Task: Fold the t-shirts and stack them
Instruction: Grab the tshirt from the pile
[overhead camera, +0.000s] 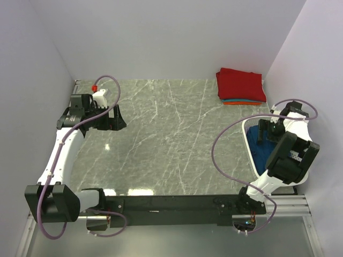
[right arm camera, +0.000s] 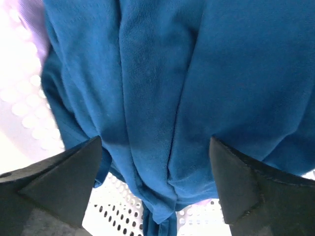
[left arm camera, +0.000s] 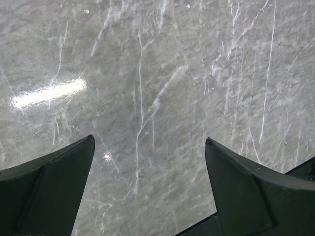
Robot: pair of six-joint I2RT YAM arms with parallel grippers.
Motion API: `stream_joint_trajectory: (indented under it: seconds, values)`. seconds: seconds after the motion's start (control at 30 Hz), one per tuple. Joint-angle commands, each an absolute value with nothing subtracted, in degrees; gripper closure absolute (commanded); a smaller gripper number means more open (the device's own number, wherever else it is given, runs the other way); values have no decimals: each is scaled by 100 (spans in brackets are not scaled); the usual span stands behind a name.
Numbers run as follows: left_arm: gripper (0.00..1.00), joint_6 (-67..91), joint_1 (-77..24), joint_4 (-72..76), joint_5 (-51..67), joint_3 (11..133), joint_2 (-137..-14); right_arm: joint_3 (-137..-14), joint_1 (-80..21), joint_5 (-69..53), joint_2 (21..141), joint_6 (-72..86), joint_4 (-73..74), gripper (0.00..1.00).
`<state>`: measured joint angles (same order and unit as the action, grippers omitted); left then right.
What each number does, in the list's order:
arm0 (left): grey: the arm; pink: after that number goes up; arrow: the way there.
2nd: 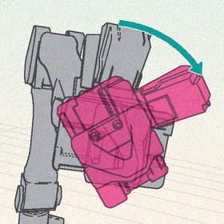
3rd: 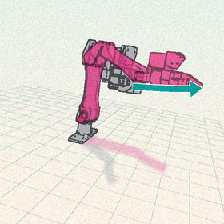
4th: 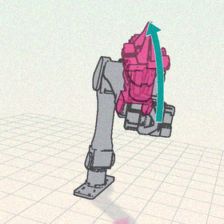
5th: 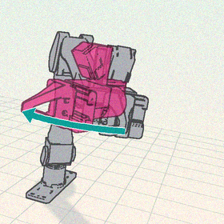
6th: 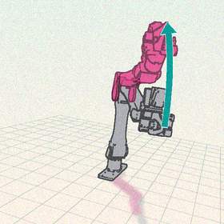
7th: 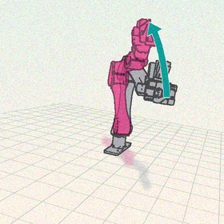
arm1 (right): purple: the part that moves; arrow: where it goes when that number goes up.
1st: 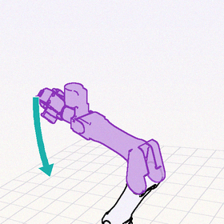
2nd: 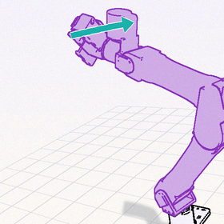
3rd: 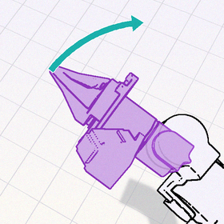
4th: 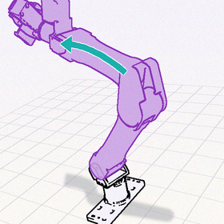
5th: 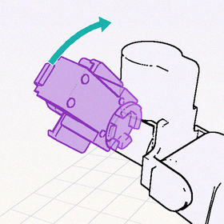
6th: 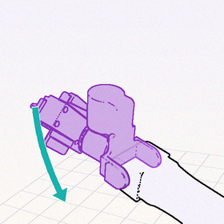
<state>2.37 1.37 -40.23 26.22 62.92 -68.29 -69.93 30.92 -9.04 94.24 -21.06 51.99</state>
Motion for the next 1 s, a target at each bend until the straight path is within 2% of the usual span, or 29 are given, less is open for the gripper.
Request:
stream_joint_trajectory:
  seconds: [0.0, 0.07, 0.1, 0.17, 0.2, 0.27, 0.3, 0.8, 0.97]
  values:
    - [1, 149, 141, -4017, 2804, 6530, -6820, -6856, 3094, -791, 9290, -2276, 4966, 11]
    - [1, 149, 149, -4034, 2813, 6574, -6864, -6847, 3094, -835, 9211, -2311, 5045, 22]
    - [1, 158, 149, -4034, 2821, 6583, -6873, -6873, 3094, -861, 9185, -2312, 5080, 37]
    - [1, 150, 149, -4034, 2839, 6609, -6908, -6987, 3103, -896, 9054, -2329, 5203, 51]
    - [1, 149, 149, -4043, 2821, 6618, -6908, -7040, 3103, -905, 9001, -2329, 5255, 64]
    - [0, 141, 149, -4052, 2813, 6627, -6908, -7259, 3111, -958, 8852, -2347, 5440, 80]
    - [1, 132, 149, -4060, 2813, 6627, -6908, -7347, 3111, -984, 8807, -2347, 5510, 100]
    - [1, 79, 141, -4096, 2795, 6741, -6855, -10535, 3103, -2345, 8051, -2136, 6680, 100]
    - [1, 140, 149, -4131, 2742, 6943, -7022, -11626, 2560, -2935, 8200, -1759, 6645, 100]
